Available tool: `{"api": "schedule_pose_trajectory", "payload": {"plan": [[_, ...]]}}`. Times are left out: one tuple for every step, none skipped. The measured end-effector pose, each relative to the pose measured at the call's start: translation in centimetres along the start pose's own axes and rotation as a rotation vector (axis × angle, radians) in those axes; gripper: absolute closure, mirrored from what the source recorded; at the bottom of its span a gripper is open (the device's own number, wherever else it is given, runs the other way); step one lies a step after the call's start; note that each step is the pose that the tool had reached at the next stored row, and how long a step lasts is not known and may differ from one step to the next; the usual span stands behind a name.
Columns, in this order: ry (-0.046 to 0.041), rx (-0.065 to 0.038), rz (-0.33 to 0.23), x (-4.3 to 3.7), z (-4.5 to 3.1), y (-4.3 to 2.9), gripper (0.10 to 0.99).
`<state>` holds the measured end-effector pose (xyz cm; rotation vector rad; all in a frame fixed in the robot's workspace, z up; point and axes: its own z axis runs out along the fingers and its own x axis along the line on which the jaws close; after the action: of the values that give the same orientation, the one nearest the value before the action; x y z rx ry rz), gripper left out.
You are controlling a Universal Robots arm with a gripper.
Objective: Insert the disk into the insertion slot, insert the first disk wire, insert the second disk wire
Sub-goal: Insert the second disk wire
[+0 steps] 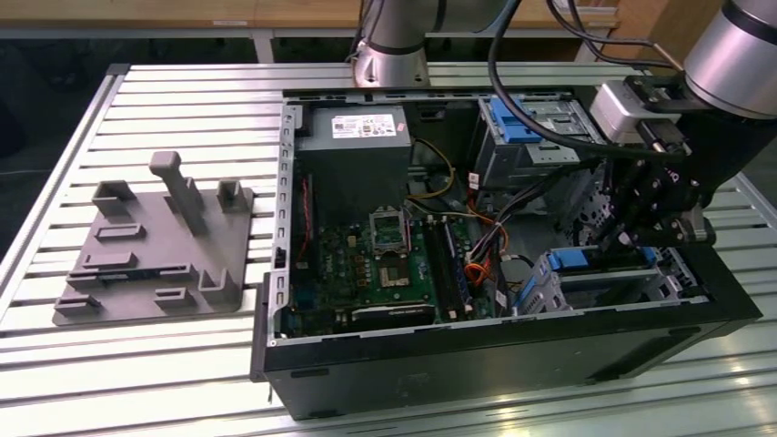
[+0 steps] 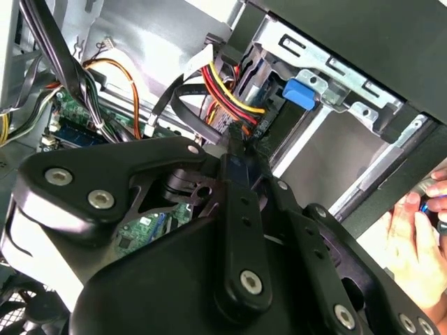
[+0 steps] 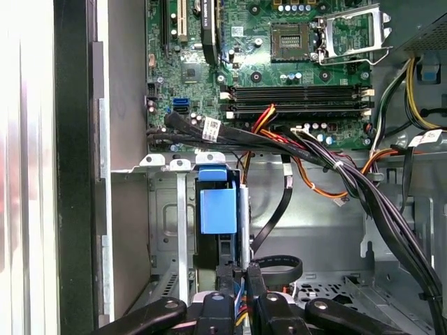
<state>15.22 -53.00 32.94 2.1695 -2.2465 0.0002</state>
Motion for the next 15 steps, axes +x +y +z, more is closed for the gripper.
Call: {"api": "schedule_pose_trajectory", "payload": {"plan": [[0.0,0.0,0.0,0.0,0.0,0.0,0.89],[-0.0003,0.0,0.0,-0.01,0.02,0.0,0.89],[-0.001,0.0,0.0,-0.05,0.03,0.01,0.89],[-0.002,0.0,0.0,-0.08,0.02,0.01,0.89],[-0.0028,0.0,0.0,-0.09,-0.07,0.01,0.89],[-0.0036,0.0,-0.001,-0.09,-0.2,0.01,0.89],[-0.0028,0.0,-0.001,-0.08,-0.37,0.01,0.89],[0.0005,0.0,-0.001,-0.07,-0.59,0.01,0.89],[0.0016,0.0,-0.001,-0.07,-0.7,0.01,0.89],[0.0016,0.0,-0.001,-0.07,-0.74,0.02,0.89],[0.0021,0.0,-0.001,-0.06,-0.8,0.02,0.89],[0.0025,0.0,-0.001,-0.07,-0.82,0.02,0.89],[0.0031,0.0,-0.001,-0.07,-0.84,0.02,0.89],[0.0039,0.0,-0.001,-0.07,-0.84,0.03,0.89],[0.0046,0.0,-0.001,-0.06,-0.85,0.04,0.89]]}}
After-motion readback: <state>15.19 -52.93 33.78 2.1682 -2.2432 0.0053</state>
